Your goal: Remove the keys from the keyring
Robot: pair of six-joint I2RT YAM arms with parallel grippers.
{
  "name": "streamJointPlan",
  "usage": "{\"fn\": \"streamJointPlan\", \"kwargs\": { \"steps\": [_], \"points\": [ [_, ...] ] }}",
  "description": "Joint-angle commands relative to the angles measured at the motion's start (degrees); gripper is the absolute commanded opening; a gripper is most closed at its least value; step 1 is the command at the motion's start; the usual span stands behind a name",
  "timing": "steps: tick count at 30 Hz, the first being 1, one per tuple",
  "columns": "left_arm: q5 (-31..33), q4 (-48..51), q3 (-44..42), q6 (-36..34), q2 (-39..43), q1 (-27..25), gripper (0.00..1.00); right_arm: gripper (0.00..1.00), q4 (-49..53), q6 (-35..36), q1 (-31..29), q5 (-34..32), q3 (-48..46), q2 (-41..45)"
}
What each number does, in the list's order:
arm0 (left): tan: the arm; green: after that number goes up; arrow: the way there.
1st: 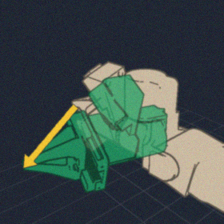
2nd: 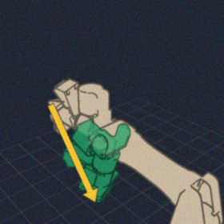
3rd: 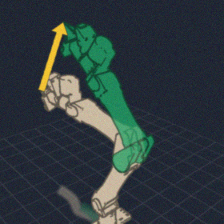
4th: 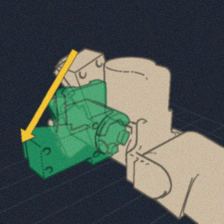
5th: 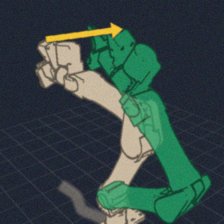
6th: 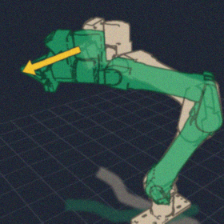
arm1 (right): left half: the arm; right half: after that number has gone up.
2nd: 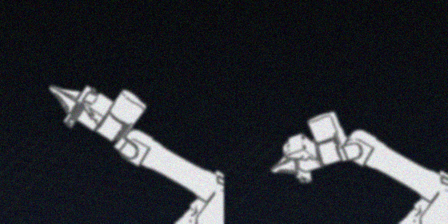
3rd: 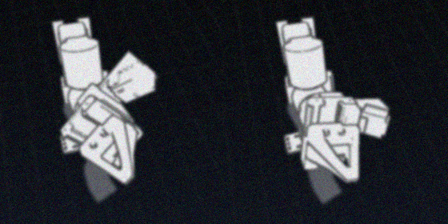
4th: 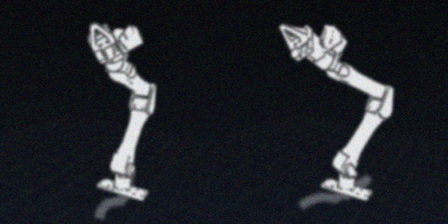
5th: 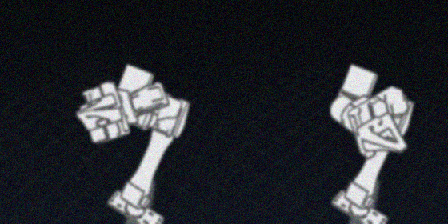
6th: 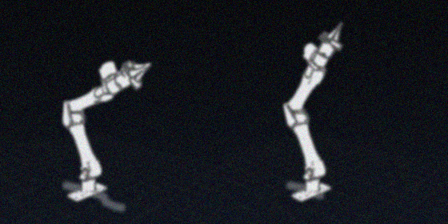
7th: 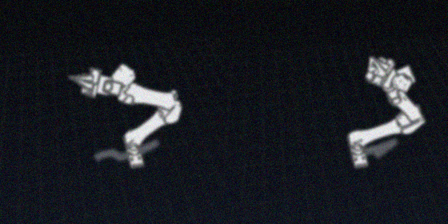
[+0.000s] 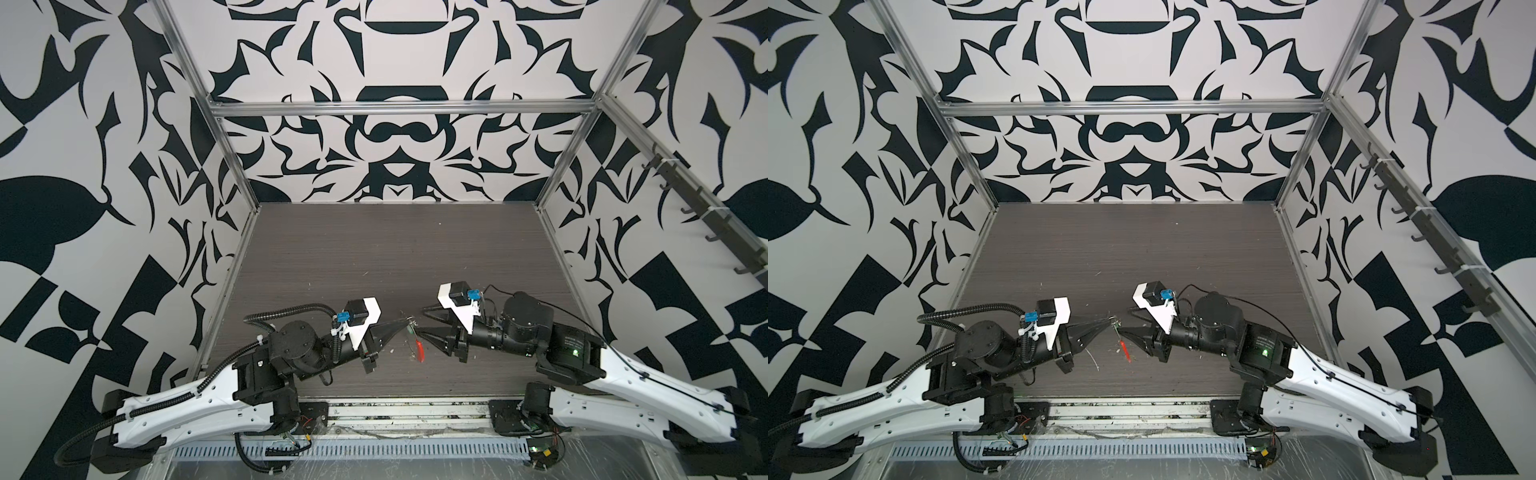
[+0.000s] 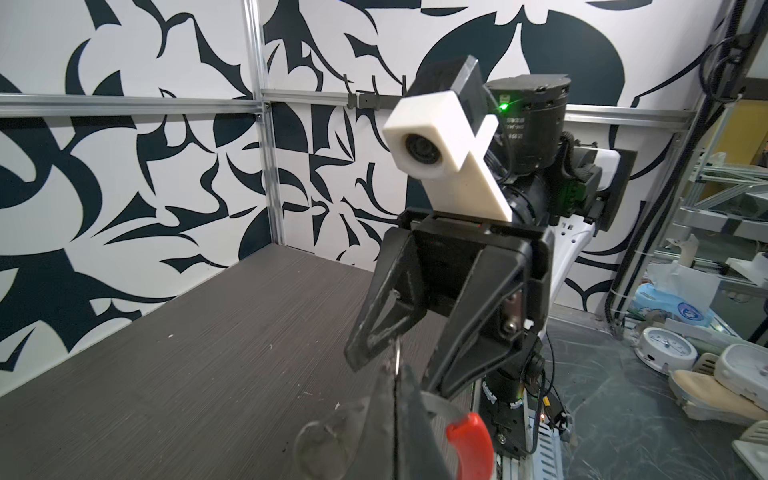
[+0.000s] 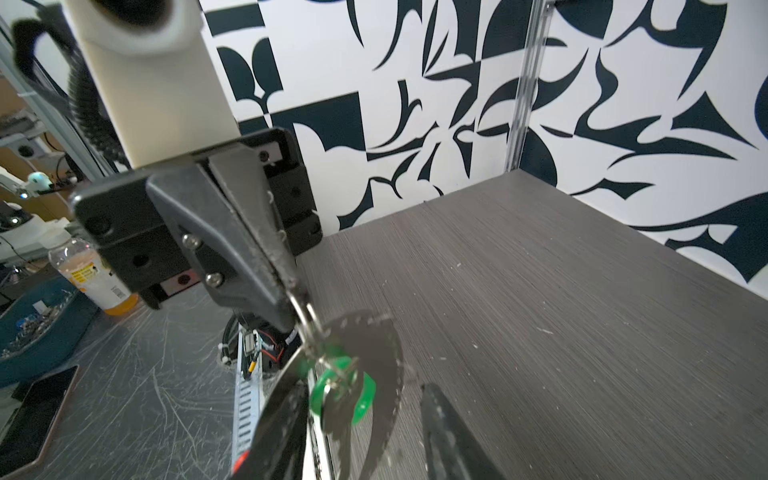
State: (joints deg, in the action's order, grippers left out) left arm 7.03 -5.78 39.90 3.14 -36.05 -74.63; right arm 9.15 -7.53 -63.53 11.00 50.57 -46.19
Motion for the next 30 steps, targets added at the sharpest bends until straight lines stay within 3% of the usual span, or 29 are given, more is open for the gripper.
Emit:
{"fn": "streamJointPlan", "kwargs": {
  "steps": [1, 4, 7, 11, 13, 16, 18, 25, 30],
  "points": [
    [-2.18, -4.06, -0.28, 0.03, 0.4, 0.03, 0.0, 0.44, -6.83, -1.32, -0.17, 1.92, 0.31, -0.56],
    [-1.93, -5.21, -0.8, 0.03, 0.52, 0.02, 0.0, 0.34, -7.96, -1.93, -0.15, 3.8, -0.27, -0.89],
    [-1.97, -6.81, -1.3, 0.11, 0.54, 0.01, 0.0, 0.14, -8.42, -2.37, -0.12, 4.28, -0.59, -1.34],
    [-2.54, -7.93, -1.57, 0.18, 0.31, 0.06, 0.0, 0.08, -8.66, -3.1, -0.12, 4.73, -0.78, -2.19],
    [-2.53, -7.15, -1.15, 0.12, 0.36, 0.1, 0.0, 0.12, -7.56, -3.1, -0.12, 4.77, -0.3, -2.03],
    [-1.77, -5.04, -0.77, -0.08, 1.27, 0.01, 0.0, 0.3, -5.08, -2.78, -0.13, 4.0, 0.06, -0.17],
    [-1.61, -3.97, -0.79, -0.06, 2.0, 0.01, 0.0, 0.36, -3.22, -2.22, -0.13, 3.48, 0.33, 1.42],
    [-3.41, -0.48, 0.06, -0.49, 2.86, 0.08, 0.0, 0.46, -1.56, -0.57, -0.19, 3.35, 1.77, 6.26],
    [-5.47, 0.17, 0.43, -0.6, 2.09, 0.01, 0.0, 0.5, -3.18, 0.57, -0.2, 6.2, 3.88, 3.97]
  ]
}}
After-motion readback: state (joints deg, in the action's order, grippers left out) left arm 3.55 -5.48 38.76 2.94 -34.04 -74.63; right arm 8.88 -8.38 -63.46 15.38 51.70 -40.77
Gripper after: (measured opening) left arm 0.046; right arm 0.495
